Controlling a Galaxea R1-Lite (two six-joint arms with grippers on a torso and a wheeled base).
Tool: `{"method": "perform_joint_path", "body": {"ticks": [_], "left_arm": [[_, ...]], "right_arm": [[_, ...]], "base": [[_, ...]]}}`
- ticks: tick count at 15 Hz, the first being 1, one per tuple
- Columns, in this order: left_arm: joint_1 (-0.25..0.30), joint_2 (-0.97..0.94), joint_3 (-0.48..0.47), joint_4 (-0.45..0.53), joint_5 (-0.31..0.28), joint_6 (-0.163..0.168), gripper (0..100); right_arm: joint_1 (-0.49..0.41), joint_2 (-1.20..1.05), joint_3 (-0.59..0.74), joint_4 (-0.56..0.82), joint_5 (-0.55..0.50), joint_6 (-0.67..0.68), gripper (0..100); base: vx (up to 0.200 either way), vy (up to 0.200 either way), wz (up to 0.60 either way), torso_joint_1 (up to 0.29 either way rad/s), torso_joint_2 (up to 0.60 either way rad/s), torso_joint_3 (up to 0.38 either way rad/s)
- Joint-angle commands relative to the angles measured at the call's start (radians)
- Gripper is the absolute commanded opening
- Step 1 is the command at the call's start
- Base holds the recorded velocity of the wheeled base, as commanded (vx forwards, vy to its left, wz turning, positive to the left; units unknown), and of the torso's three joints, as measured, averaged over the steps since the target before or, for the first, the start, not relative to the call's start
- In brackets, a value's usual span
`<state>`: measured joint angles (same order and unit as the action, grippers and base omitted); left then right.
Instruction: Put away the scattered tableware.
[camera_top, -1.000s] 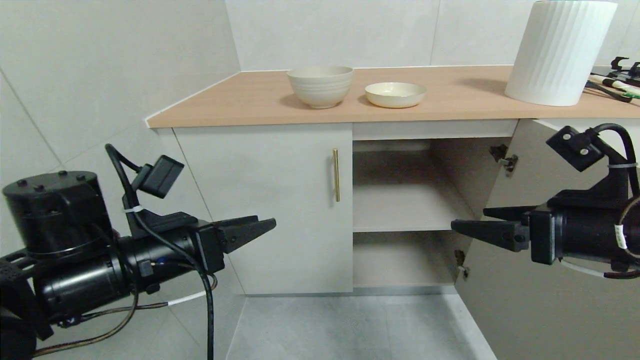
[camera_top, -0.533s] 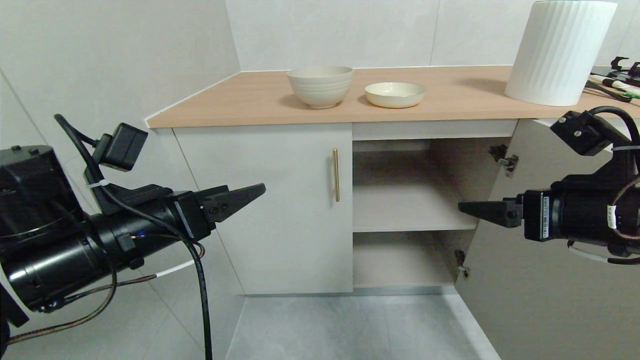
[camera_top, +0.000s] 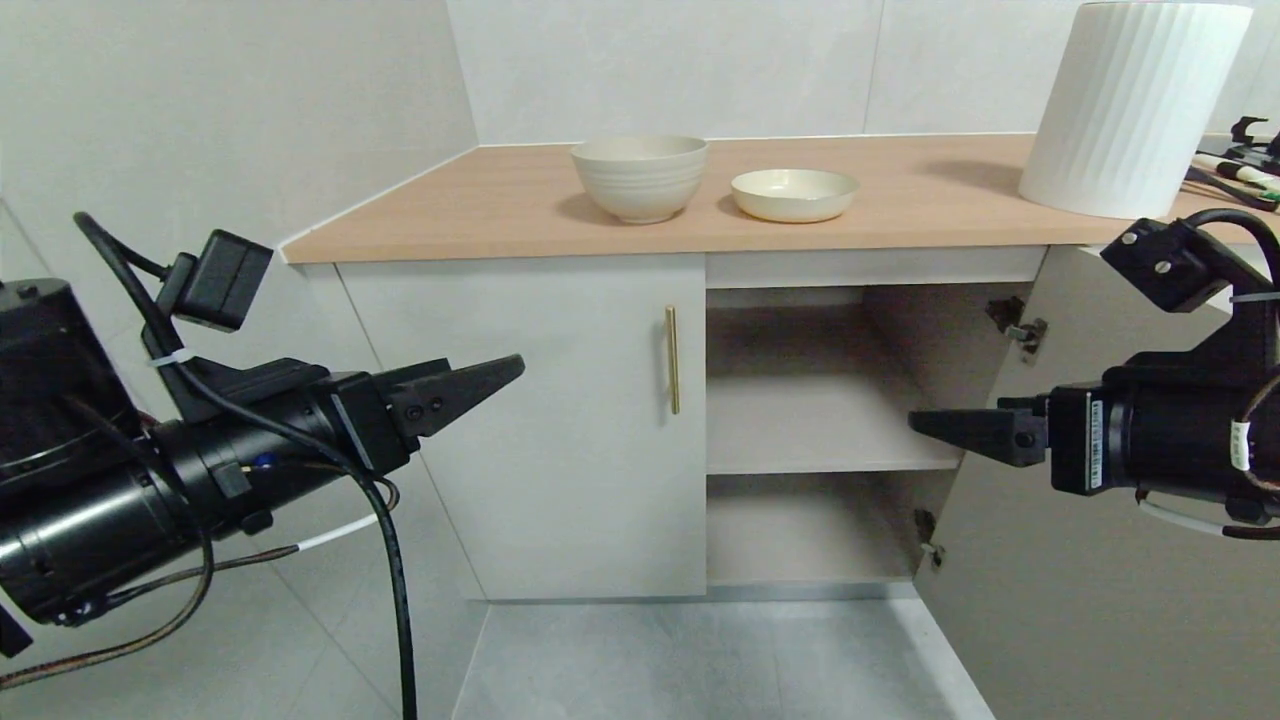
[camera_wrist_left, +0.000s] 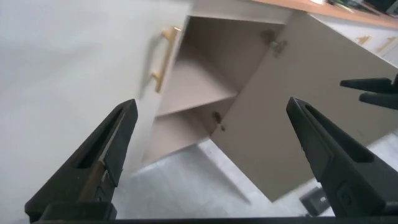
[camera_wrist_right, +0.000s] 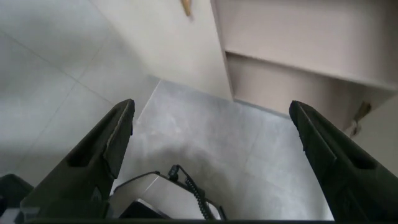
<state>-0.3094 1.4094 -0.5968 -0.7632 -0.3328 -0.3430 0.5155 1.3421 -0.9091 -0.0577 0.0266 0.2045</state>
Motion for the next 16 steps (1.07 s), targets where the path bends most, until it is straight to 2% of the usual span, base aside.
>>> {"method": "perform_joint_path", "body": {"ticks": [1, 10, 16], "left_arm": [[-0.001, 0.007, 0.000, -0.001, 0.000, -0.001, 100], [-0.001, 0.005, 0.002, -0.002, 0.000, -0.002, 100], [-0.001, -0.038, 0.009, 0.004, 0.004, -0.002, 100]], "right_arm": [[0.000, -0.003, 0.007, -0.002, 0.003, 0.000, 100], [0.000, -0.018, 0.033, -0.007, 0.012, -0.005, 100], [0.000, -0.020, 0.036, -0.007, 0.013, -0.008, 100]], "base": [[0.200, 0.000, 0.00, 0.012, 0.00, 0.002], [0.200, 0.000, 0.00, 0.003, 0.00, 0.003], [0.000, 0.000, 0.00, 0.000, 0.00, 0.000]]}}
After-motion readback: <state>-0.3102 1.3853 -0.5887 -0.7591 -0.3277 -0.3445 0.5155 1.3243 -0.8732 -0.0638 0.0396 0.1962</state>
